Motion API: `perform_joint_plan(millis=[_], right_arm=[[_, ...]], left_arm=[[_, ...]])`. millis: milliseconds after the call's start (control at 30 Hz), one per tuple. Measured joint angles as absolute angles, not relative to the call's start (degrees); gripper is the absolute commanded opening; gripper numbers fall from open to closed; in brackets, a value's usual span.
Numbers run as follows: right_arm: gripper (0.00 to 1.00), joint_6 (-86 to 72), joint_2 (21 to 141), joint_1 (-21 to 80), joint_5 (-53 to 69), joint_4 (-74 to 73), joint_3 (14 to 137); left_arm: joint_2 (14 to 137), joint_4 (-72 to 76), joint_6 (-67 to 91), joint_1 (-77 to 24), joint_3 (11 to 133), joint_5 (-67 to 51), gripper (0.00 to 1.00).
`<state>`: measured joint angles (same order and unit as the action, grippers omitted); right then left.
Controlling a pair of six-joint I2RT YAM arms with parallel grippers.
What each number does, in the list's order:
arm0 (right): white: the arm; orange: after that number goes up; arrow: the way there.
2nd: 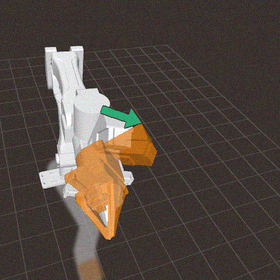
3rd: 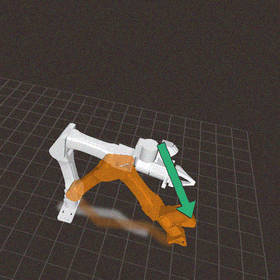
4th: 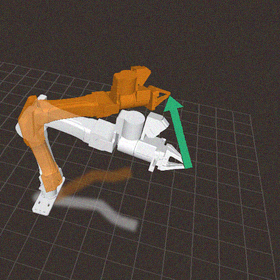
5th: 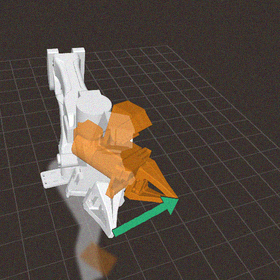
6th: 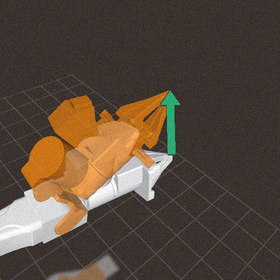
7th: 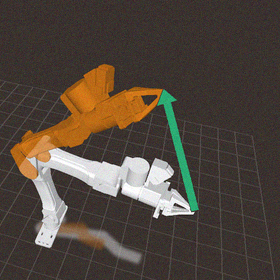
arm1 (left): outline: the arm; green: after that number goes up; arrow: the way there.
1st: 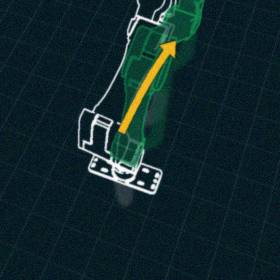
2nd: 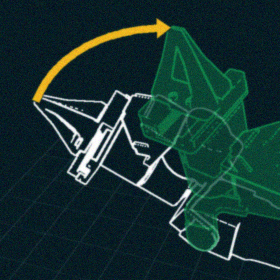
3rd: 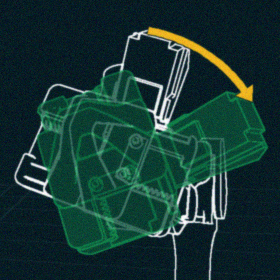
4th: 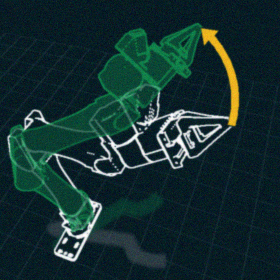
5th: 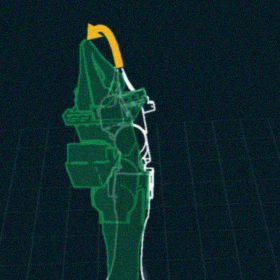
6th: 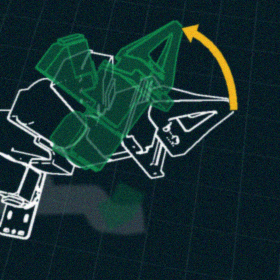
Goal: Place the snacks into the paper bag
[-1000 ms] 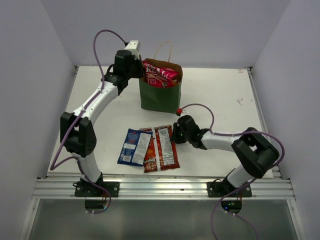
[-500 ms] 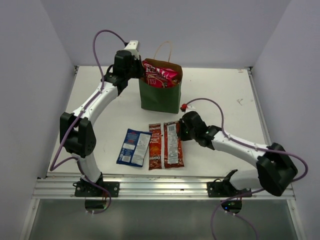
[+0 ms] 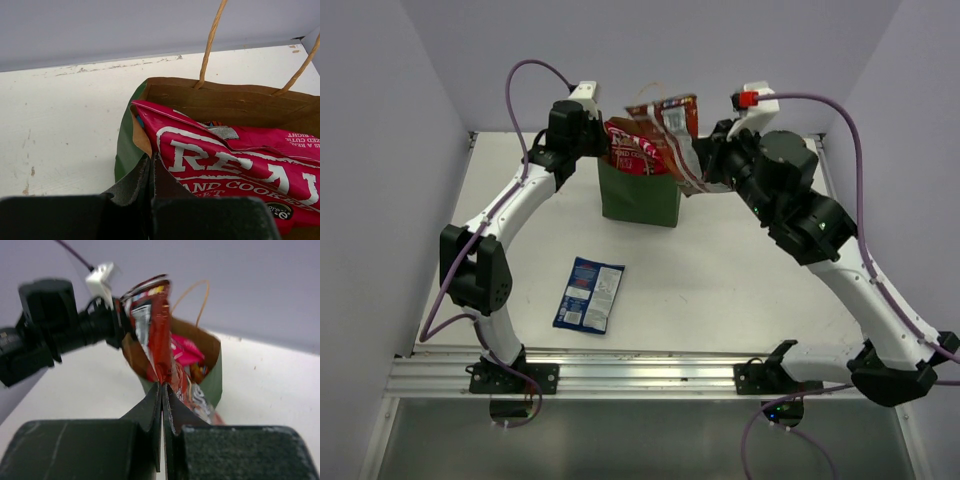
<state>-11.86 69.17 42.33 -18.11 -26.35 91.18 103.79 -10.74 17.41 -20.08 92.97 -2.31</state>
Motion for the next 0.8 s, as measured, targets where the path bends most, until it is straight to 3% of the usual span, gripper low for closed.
perform_joint_plan(millis=[333,800], right_arm=[[0.0,-3.9,88.7,42.3,-16.8,-25.6,116.8],[0.0,1.2,102.1,42.0,-12.6,-25.1,129.4]], left_arm=[[103.8,-10.8,17.4,-20.1,93.0,-2.3,0.0],[103.8,-10.8,17.4,-20.1,93.0,-2.2,0.0]])
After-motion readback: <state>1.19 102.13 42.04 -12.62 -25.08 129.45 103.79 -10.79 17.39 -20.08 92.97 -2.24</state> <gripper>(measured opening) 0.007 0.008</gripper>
